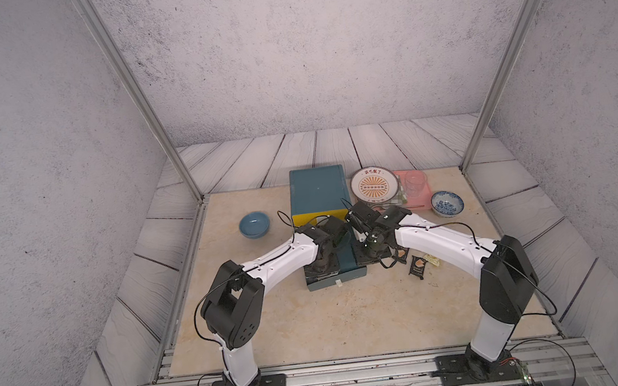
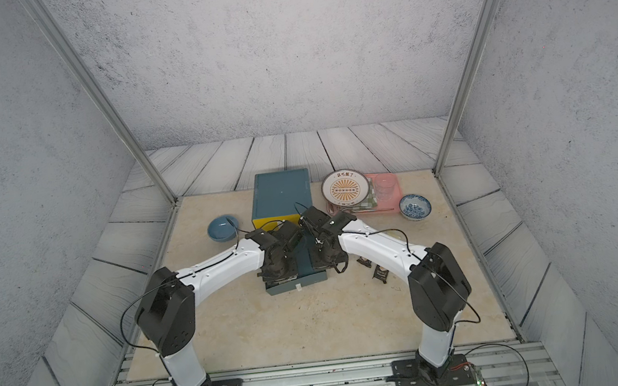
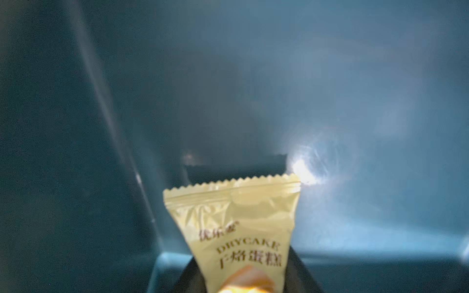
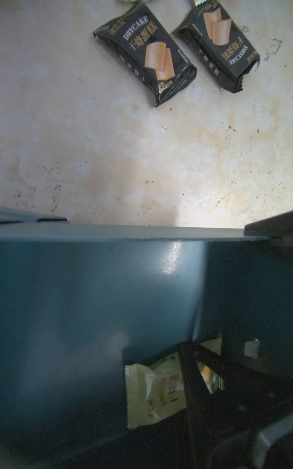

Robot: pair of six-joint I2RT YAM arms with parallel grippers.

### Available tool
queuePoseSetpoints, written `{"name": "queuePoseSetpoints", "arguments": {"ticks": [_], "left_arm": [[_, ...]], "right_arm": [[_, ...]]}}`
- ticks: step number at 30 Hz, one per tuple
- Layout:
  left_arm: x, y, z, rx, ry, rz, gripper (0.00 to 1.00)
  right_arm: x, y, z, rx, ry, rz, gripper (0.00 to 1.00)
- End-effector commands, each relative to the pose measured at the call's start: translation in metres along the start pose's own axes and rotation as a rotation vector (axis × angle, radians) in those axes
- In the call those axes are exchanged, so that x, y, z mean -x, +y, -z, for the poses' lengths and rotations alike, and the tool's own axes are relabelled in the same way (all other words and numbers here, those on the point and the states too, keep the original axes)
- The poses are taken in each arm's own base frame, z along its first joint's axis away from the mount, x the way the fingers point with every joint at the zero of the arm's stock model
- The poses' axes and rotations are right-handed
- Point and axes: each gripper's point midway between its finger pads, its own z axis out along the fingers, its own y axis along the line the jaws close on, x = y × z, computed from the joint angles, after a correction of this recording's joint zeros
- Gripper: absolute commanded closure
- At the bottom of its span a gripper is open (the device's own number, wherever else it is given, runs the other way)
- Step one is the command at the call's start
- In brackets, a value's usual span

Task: Take the cookies out of the drawer
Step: Pick up the cookie from the drawer.

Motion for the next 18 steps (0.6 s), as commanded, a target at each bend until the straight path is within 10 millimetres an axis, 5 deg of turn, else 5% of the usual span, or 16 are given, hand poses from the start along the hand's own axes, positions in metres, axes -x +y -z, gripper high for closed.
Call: {"name": "queuePoseSetpoints", "arguments": {"ticks": [1,5,18], "left_arm": [[-0.001,0.009,0.004,0.017,-0.005,-0.012,0.59],[0.005,0.002,0.022,-0.034,-0.033,-0.024,0.68],[0.028,-0.003,0.115,-0.178,-0.197,-0.068,0.65]], "right_arm": [[0.008,0.012,0.017,0.056,-0.053,0.010,1.00],[0.007,0.010,0.017,0.052,-0.052,0.007,1.00],[0.004,0.005,0.017,0.029,-0.051,0.006,1.00]]}}
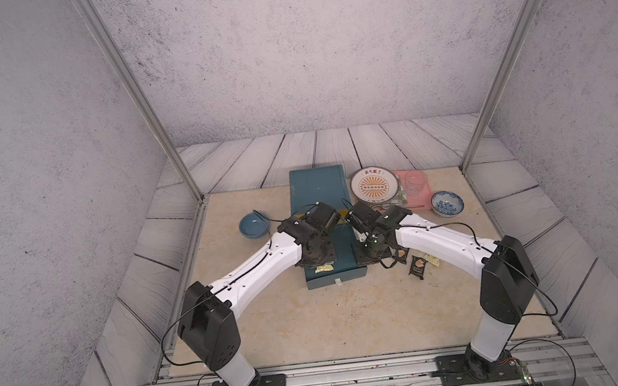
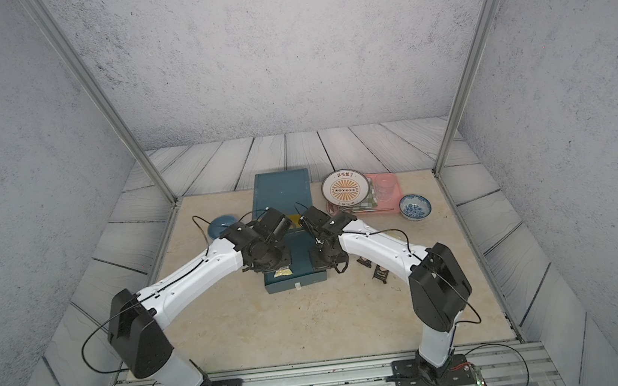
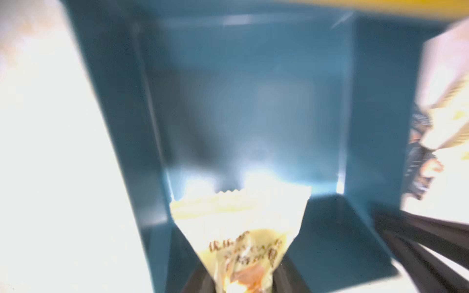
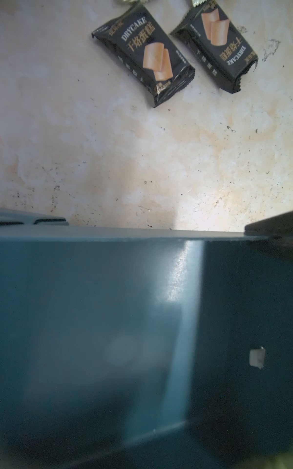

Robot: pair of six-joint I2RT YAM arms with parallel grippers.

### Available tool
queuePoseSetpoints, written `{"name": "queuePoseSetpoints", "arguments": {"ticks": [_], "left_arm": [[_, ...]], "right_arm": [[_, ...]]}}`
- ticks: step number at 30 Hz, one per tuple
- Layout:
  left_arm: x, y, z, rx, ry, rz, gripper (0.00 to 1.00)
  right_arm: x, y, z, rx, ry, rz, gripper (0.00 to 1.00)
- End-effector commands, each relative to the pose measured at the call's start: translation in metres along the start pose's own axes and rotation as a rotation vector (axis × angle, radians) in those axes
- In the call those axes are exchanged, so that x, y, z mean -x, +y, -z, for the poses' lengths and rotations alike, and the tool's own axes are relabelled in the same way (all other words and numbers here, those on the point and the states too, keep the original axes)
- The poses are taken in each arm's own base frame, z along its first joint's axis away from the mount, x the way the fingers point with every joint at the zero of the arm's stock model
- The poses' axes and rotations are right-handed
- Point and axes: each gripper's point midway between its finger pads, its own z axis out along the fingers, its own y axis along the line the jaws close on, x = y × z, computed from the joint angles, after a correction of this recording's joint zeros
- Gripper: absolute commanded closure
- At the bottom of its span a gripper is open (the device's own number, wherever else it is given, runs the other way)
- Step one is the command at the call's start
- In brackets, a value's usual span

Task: Take the cookies out of the drawer
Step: Pick up the cookie from the drawer, then place the cookie at the center of the board.

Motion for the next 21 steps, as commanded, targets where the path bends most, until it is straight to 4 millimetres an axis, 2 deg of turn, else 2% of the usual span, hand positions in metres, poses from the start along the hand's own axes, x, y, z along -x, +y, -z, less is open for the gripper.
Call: {"name": "queuePoseSetpoints", "arguments": {"ticks": [1,6,8,12,14,17,21], "left_arm": [[0.010,0.003,0.030,-0.024,-0.053,-0.014,0.65],[0.019,0.019,0.068,-0.056,-0.106,0.030,0.64],[0.020,0.035,0.082,-0.052,-0.119,0.055,0.64],[0.013,0.084,0.099,-0.018,-0.119,0.119,0.63],[0.007,0.110,0.096,0.009,-0.110,0.167,0.62],[-0.004,0.147,0.078,0.053,-0.081,0.234,0.62],[-0.017,0.182,0.039,0.099,-0.045,0.288,0.60]], "right_arm": [[0.006,0.005,0.017,0.029,-0.054,0.009,1.00],[0.007,0.006,0.017,0.028,-0.056,0.008,1.00],[0.007,0.006,0.017,0.027,-0.054,0.008,1.00],[0.008,0.006,0.017,0.024,-0.055,0.009,1.00],[0.009,0.005,0.017,0.021,-0.057,0.007,1.00],[0.010,0.004,0.018,0.013,-0.065,0.007,1.00],[0.012,0.004,0.018,0.010,-0.069,0.006,1.00]]}}
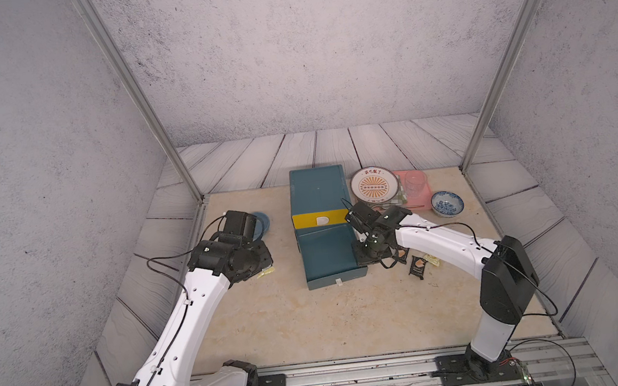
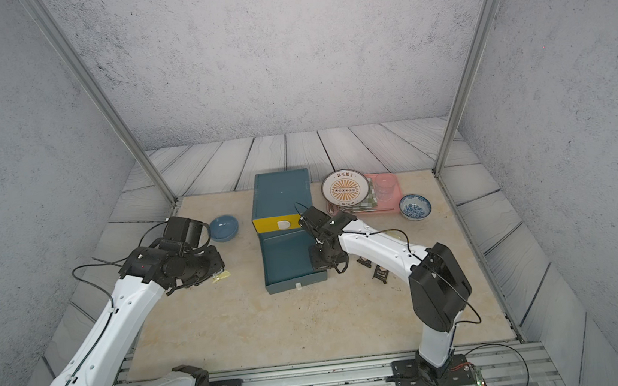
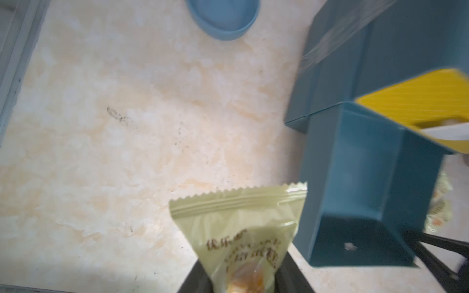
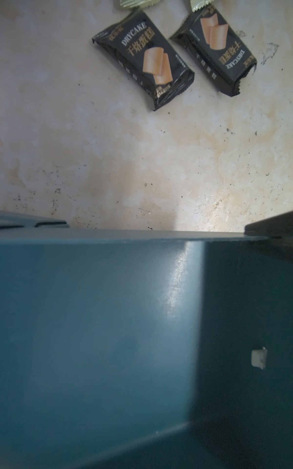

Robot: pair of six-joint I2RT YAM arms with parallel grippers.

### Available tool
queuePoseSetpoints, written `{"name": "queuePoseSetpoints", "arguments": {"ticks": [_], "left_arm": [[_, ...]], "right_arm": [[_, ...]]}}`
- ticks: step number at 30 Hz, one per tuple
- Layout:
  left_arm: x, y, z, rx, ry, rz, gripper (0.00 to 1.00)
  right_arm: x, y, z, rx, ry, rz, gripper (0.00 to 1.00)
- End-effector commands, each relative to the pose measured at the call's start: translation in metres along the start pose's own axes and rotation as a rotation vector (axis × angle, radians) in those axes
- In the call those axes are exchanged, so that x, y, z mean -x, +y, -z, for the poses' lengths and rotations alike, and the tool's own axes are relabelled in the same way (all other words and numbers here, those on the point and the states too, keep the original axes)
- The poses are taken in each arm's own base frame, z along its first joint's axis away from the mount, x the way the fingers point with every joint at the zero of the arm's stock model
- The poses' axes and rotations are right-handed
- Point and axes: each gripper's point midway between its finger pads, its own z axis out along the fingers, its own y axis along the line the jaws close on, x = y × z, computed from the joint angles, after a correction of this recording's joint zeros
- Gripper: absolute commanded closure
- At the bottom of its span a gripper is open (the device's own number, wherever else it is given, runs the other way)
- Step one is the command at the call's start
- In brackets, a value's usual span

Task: Take the cookies out of the drawer
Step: Place the cookie at the center of the board.

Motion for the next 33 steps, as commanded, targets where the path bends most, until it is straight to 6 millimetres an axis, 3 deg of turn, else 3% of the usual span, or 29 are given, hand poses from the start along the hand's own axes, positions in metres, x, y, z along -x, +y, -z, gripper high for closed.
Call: {"name": "queuePoseSetpoints", "arguments": {"ticks": [1,7,13,17,22,25,28,33], "left_arm": [[-0.008,0.018,-0.033,0.023,0.054,-0.015,0.60],[-0.016,0.034,-0.082,0.053,0.152,0.006,0.56],[-0.018,0.033,-0.102,0.072,0.237,-0.003,0.43],[0.012,0.014,-0.067,0.006,0.125,0.021,0.35],[0.073,-0.038,0.008,-0.202,-0.081,0.039,0.33],[0.099,-0.071,0.038,-0.317,-0.132,0.027,0.33],[0.121,-0.105,0.059,-0.410,-0.186,-0.002,0.33],[0.143,-0.157,0.068,-0.487,-0.234,-0.079,0.33]], "right_arm": [[0.012,0.006,0.018,0.022,-0.065,0.005,1.00],[0.013,0.006,0.017,0.020,-0.062,0.002,1.00],[0.013,0.005,0.017,0.009,-0.061,0.001,1.00],[0.014,0.003,0.018,0.002,-0.070,-0.003,1.00],[0.015,0.003,0.017,-0.001,-0.075,-0.014,1.00],[0.017,0.004,0.015,0.003,-0.076,-0.021,1.00],[0.019,0.005,0.014,0.002,-0.080,-0.023,1.00],[0.022,0.006,0.015,0.000,-0.084,-0.029,1.00]]}}
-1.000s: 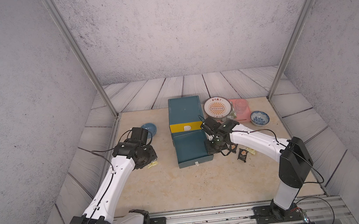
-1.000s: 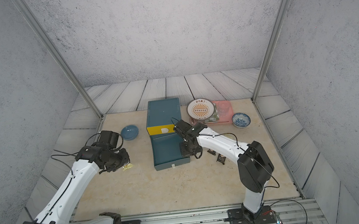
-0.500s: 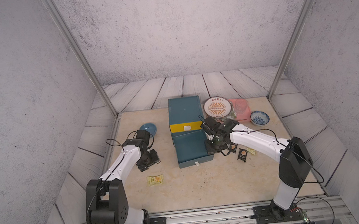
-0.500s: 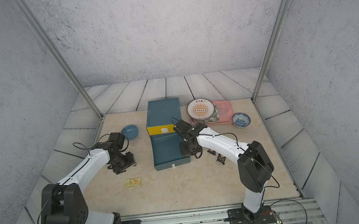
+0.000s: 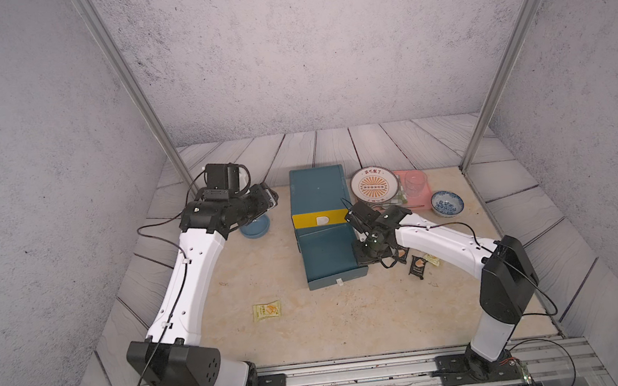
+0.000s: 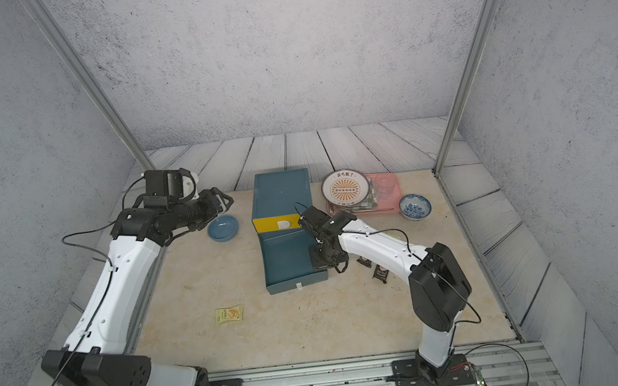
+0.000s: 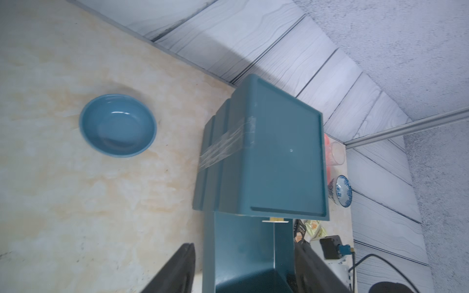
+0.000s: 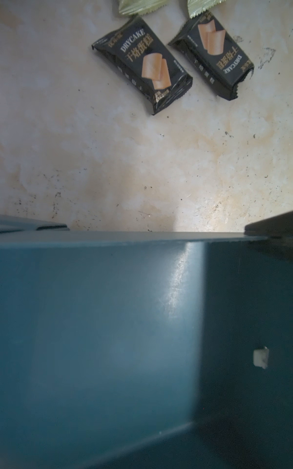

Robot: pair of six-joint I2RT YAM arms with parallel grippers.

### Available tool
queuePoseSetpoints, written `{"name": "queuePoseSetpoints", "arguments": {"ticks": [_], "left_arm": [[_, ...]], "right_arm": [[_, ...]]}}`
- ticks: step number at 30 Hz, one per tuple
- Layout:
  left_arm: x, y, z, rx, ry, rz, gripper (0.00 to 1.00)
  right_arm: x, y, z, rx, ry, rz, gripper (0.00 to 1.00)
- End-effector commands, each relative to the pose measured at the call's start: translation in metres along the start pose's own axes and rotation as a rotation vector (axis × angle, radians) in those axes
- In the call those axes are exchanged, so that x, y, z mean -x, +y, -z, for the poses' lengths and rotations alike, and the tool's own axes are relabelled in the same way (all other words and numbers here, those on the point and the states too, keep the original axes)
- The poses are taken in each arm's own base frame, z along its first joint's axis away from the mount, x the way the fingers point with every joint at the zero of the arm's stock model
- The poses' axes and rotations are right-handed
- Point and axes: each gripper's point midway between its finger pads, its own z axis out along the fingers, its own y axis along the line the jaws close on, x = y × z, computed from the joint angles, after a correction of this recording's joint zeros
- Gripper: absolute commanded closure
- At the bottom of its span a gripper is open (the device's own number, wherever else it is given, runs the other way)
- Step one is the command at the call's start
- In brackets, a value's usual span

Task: Take the cookies out of the drawer
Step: Place the cookie at the center of the board, then close the drawer in the storage box.

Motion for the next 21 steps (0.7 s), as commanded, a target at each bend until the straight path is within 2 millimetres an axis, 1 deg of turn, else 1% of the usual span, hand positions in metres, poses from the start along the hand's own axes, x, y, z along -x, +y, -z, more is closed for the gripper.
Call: {"name": "queuePoseSetpoints", "arguments": {"ticks": [1,3,7,9,11,14,15,17,21], "left_arm": [[0.003,-0.028,-0.021,-0.049,0.026,-0.043,0.33],[0.004,-0.035,-0.037,-0.044,0.050,-0.068,0.33],[0.009,-0.043,-0.069,-0.020,0.071,-0.131,0.33],[0.004,-0.033,-0.090,0.057,0.128,-0.165,0.34],[0.001,-0.022,-0.104,0.105,0.155,-0.176,0.35],[-0.002,0.003,-0.113,0.204,0.165,-0.184,0.35],[-0.005,0.007,-0.116,0.209,0.177,-0.185,0.35],[-0.009,0.012,-0.124,0.215,0.196,-0.199,0.35],[-0.024,0.010,-0.139,0.164,0.255,-0.217,0.35]], "right_arm": [[0.021,0.009,0.014,0.018,-0.077,-0.017,1.00],[0.021,0.008,0.013,0.014,-0.078,-0.021,1.00],[0.021,0.007,0.012,0.009,-0.079,-0.029,1.00],[0.022,0.007,0.013,0.010,-0.083,-0.034,1.00],[0.023,0.008,0.012,0.010,-0.085,-0.040,1.00],[0.024,0.007,0.014,0.011,-0.092,-0.054,1.00],[0.025,0.007,0.015,0.010,-0.098,-0.060,1.00],[0.026,0.007,0.016,0.011,-0.112,-0.073,1.00],[0.031,0.007,0.017,0.017,-0.143,-0.114,1.00]]}}
